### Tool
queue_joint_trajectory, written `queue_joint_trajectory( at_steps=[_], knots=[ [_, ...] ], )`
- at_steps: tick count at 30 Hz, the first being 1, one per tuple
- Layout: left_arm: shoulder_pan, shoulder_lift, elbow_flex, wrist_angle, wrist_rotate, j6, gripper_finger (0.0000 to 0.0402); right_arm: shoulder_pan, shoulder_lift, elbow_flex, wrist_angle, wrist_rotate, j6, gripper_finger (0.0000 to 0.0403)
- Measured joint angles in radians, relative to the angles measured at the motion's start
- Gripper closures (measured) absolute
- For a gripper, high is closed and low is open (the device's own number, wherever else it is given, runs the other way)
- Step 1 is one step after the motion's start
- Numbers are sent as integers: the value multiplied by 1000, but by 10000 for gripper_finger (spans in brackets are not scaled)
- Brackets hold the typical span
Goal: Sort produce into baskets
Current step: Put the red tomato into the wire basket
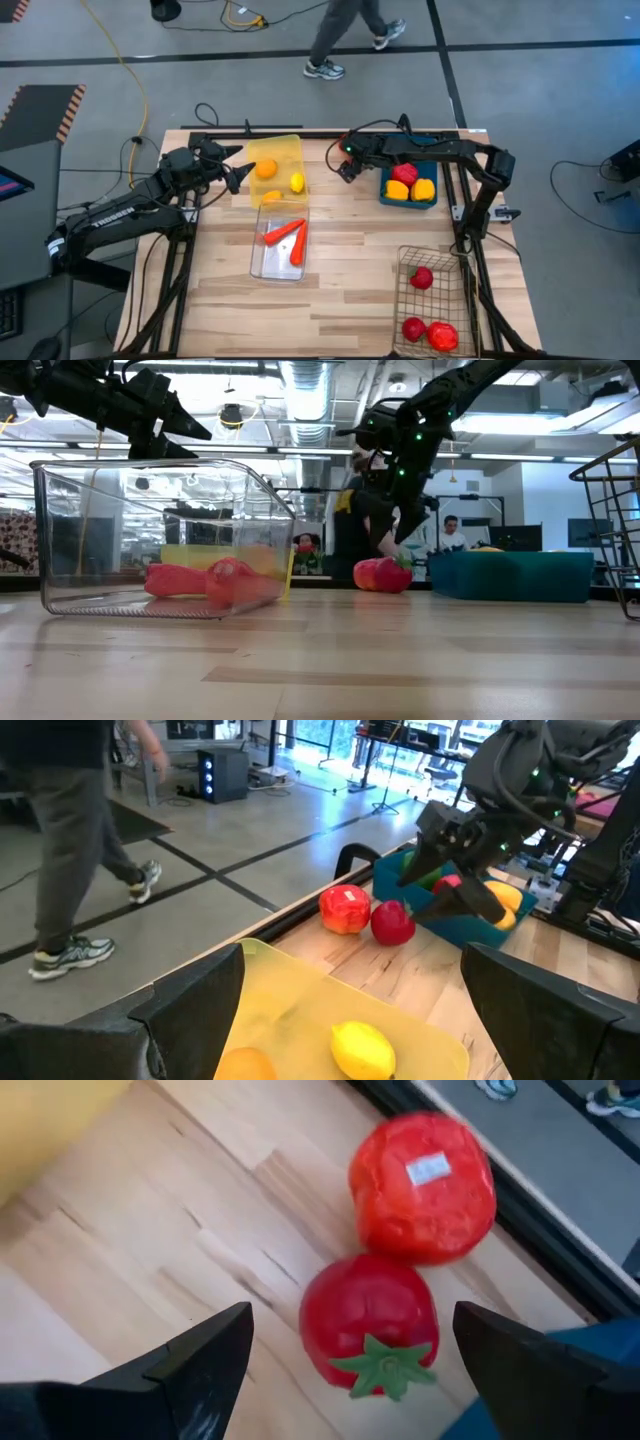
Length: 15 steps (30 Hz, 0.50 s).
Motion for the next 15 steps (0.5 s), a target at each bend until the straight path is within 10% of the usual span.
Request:
queue_joint_trajectory(
  at_steps=[15],
  knots=[
    [0,0,0,0,0,0,42,-24,38,3,-64,-3,-2,30]
  ],
)
